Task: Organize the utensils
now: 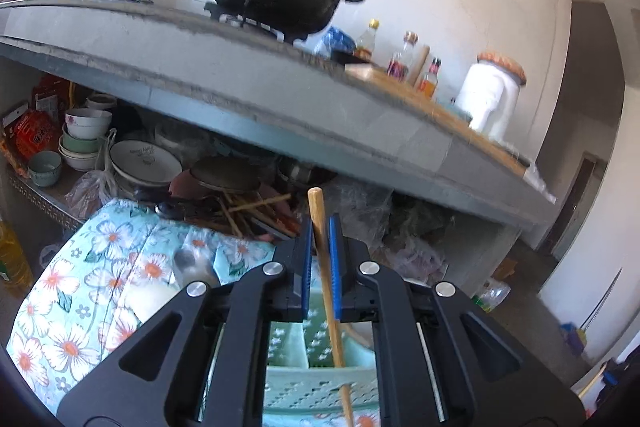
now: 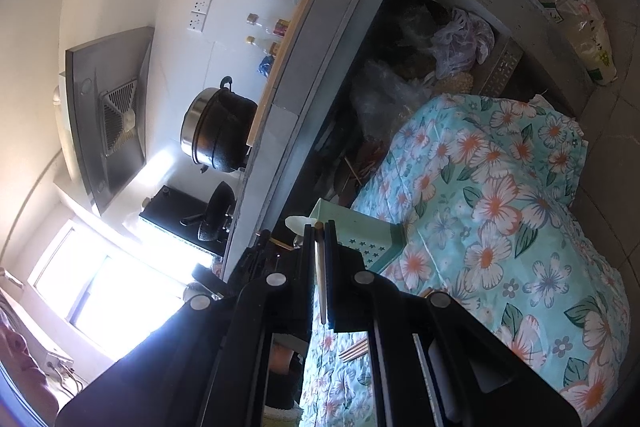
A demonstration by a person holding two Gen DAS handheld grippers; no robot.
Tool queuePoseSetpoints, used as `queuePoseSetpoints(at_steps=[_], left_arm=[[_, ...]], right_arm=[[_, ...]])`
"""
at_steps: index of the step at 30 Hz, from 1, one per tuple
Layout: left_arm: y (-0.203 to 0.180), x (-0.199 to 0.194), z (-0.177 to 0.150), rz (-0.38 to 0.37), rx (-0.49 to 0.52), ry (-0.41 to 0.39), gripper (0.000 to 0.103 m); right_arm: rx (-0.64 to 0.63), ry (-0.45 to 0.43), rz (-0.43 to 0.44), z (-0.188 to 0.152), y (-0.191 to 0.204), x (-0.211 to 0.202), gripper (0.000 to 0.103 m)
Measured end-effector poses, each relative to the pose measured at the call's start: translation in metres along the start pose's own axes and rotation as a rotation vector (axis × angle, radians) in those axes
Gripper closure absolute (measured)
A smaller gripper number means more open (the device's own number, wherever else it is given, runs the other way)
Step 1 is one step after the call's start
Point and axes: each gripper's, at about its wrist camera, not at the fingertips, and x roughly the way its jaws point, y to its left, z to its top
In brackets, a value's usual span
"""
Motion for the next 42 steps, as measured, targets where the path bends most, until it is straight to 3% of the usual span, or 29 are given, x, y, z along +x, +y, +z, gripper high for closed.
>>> queuePoseSetpoints(at_steps=[10, 15, 24, 32, 33, 36, 42], left_arm=[[-0.008, -0.032, 0.065, -0.003, 0.018, -0.187, 0.098], [-0.001, -0.033, 0.08, 0.011, -0.009, -0.225, 0.098], [0.007, -0.02, 0.062, 0.036, -0.013, -0.225, 0.098], [0.012, -0.014, 0.022, 0.041, 0.005, -0.15, 0.098], [0.014, -0.016, 0.019, 0.042, 0.005, -0.145, 0.097], [0.018, -0.026, 0.016, 0.065, 0.01, -0.144, 0.079], [0.023, -0.057, 0.011, 0.085, 0.011, -0.133, 0.064]], right_arm=[[0.007, 0.013, -0.004, -0.003, 0.0, 0.005, 0.098], [0.006, 0.014, -0.003, -0.003, 0.0, 0.006, 0.098], [0.007, 0.01, -0.012, -0.004, -0.002, 0.005, 0.098], [-0.013, 0.008, -0.018, -0.002, 0.0, 0.003, 0.098], [-0.022, 0.005, -0.021, -0.002, 0.002, 0.002, 0.098], [-0.046, -0.001, -0.026, -0.001, 0.01, 0.0, 0.098], [-0.12, -0.013, -0.021, 0.004, 0.037, 0.003, 0.098]])
